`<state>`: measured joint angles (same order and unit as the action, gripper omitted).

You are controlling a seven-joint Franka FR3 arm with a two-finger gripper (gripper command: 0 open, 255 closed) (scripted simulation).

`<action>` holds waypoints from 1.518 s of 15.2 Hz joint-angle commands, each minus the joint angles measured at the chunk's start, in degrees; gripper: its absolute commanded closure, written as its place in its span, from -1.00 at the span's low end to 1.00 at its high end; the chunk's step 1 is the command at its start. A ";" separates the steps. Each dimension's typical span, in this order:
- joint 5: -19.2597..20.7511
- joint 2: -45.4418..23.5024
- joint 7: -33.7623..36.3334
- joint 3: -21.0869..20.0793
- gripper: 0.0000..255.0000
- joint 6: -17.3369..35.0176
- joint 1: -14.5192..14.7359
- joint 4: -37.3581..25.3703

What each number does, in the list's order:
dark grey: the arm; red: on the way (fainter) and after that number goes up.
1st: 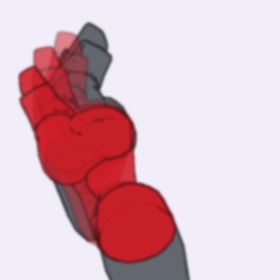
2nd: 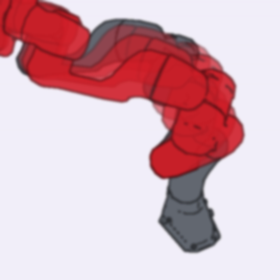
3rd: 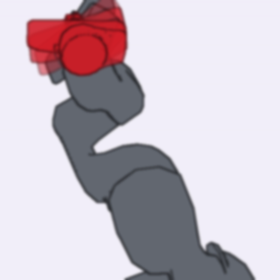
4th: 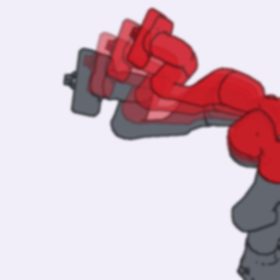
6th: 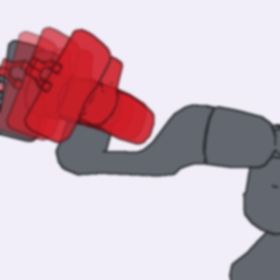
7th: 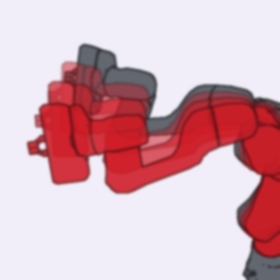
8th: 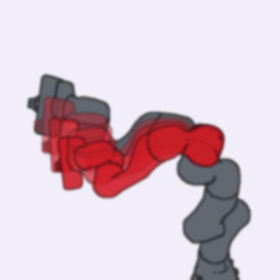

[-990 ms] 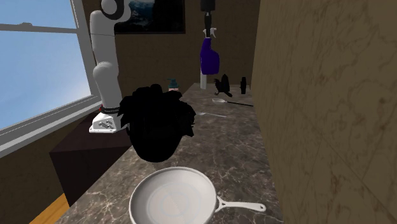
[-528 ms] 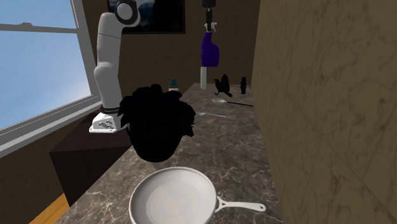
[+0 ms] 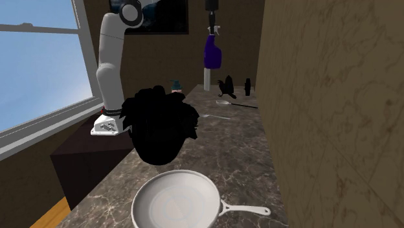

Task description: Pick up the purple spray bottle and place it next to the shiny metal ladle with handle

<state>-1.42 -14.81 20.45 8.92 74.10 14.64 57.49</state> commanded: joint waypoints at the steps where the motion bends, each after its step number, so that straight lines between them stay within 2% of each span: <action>1: 0.36 1.94 0.25 -0.08 1.00 2.73 0.40 4.61; 11: 1.22 7.11 0.78 -0.30 1.00 12.99 1.11 19.99; 23: 1.66 9.85 1.16 -0.45 1.00 23.27 1.39 32.99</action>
<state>0.20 -5.14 21.47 8.54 96.53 15.95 89.51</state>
